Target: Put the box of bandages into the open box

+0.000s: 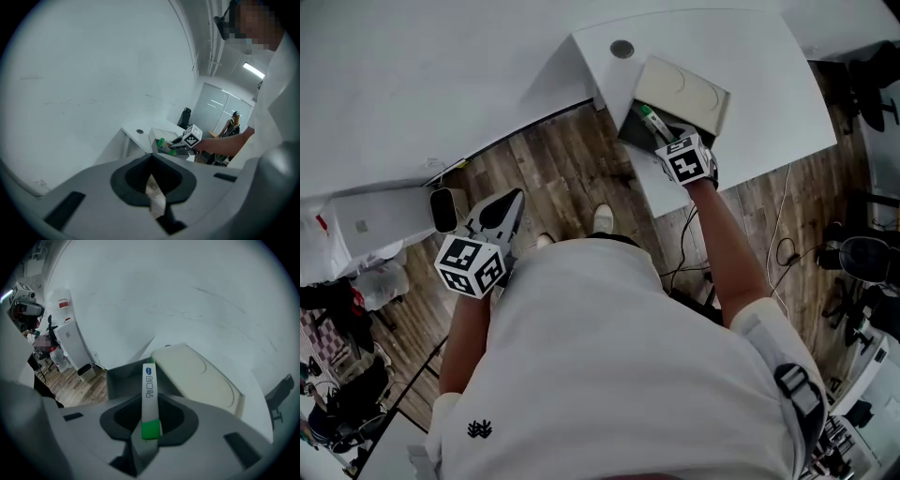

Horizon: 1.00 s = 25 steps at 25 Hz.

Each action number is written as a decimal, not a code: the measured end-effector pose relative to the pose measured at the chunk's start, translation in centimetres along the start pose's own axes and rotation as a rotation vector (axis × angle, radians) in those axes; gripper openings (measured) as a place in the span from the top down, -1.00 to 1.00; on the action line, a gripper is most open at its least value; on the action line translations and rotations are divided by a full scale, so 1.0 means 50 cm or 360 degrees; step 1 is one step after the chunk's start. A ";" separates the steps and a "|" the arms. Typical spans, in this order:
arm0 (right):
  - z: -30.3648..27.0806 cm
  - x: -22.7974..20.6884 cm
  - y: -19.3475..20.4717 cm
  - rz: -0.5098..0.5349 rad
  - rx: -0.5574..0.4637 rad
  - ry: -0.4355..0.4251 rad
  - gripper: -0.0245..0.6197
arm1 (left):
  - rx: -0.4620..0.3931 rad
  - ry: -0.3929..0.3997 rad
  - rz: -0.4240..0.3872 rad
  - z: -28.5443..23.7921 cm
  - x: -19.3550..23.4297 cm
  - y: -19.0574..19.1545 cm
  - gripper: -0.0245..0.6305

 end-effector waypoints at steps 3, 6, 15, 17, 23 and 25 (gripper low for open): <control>-0.014 0.002 -0.005 0.0038 0.0010 0.0002 0.65 | 0.0013 -0.0032 0.0009 0.004 -0.002 0.004 0.91; -0.029 0.004 -0.008 0.0046 0.0016 -0.0005 0.64 | 0.0014 -0.0055 0.0012 0.006 0.002 0.002 0.91; -0.037 0.012 -0.008 0.0101 0.0026 -0.0014 0.61 | 0.0022 -0.0055 -0.0011 0.009 0.002 -0.014 0.91; -0.038 0.013 -0.008 0.0113 0.0022 -0.0014 0.49 | 0.0017 -0.0049 -0.0020 0.010 0.003 -0.019 0.91; -0.027 0.015 -0.010 0.0109 -0.0014 0.0016 0.40 | 0.0014 -0.0024 -0.0028 0.014 0.010 -0.014 0.91; -0.019 0.015 -0.008 0.0101 -0.0024 0.0031 0.40 | 0.0012 -0.0012 -0.0031 0.017 0.011 -0.010 0.90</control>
Point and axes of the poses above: the fingertips, and each gripper's own axes: z backward along the fingers, x to its left, y out of its underside, the point moved 8 cm from there along z, backward along the fingers, and after that the axes turned 13 degrees about -z, right-handed, at the moved point
